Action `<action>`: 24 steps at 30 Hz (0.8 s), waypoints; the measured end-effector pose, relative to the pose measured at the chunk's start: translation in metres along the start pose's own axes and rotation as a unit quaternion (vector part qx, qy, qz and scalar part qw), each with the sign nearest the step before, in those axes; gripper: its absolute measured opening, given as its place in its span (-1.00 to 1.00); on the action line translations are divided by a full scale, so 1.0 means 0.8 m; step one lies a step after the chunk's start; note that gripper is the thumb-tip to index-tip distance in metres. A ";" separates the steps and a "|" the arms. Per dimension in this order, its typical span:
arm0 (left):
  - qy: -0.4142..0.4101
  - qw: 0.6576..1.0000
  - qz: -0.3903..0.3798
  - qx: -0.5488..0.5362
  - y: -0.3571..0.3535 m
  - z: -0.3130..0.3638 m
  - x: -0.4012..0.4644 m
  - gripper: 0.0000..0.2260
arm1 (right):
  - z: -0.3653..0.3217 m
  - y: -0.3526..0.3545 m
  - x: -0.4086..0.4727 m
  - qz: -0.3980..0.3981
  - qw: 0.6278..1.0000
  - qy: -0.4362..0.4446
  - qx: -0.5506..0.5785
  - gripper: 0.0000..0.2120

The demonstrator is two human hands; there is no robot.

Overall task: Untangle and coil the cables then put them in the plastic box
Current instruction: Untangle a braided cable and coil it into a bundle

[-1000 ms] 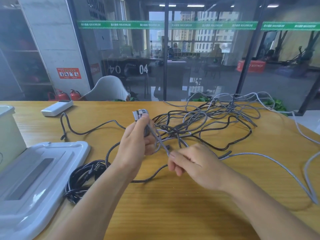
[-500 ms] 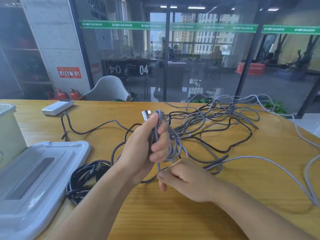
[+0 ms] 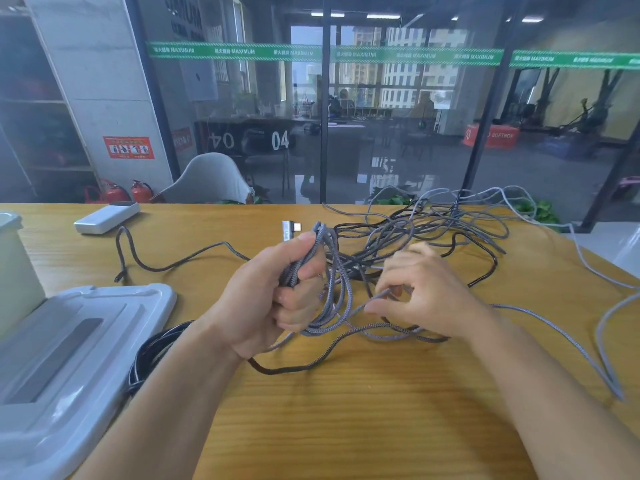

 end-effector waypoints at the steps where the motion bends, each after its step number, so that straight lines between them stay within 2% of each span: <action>1: 0.005 1.000 -0.004 0.004 0.000 0.001 -0.001 -0.66 | 0.011 0.005 0.000 0.008 1.000 -0.016 -0.008 -0.42; 5: 0.021 1.000 -0.016 0.010 0.000 0.003 -0.005 -0.65 | 0.038 0.010 0.001 0.034 0.998 -0.050 -0.018 -0.61; 7: 0.033 0.999 -0.010 0.022 0.000 0.001 -0.004 -0.65 | 0.039 0.012 0.001 0.074 0.994 -0.075 0.007 -0.57; 11: 0.031 0.998 -0.013 0.058 -0.001 -0.004 0.000 -0.67 | 0.012 0.039 0.005 0.200 0.967 -0.153 0.032 -0.40; 13: 0.028 0.996 -0.016 0.083 0.000 -0.004 0.000 -0.67 | -0.004 0.047 0.006 0.229 0.956 -0.176 0.045 -0.38; 16: 0.032 0.990 -0.012 0.136 0.001 -0.007 0.000 -0.67 | -0.018 0.044 0.006 0.215 0.951 -0.197 0.104 -0.40; 20: 0.036 0.976 -0.015 0.215 -0.004 -0.026 0.007 -0.64 | -0.018 0.032 0.007 0.157 0.923 -0.226 0.270 -0.57; 24: 0.019 0.959 -0.006 0.281 -0.001 -0.032 0.014 -0.57 | -0.020 0.022 0.003 0.082 0.842 -0.238 0.478 -0.68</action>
Point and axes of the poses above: each hand's wrist, its own x-axis towards the middle knuckle, its own y-axis out of the back of the hand, z = x × y, the point moved 7 cm from there along x, towards the middle knuckle, and after that the axes turned 13 degrees about -x, right-handed, at the moved point
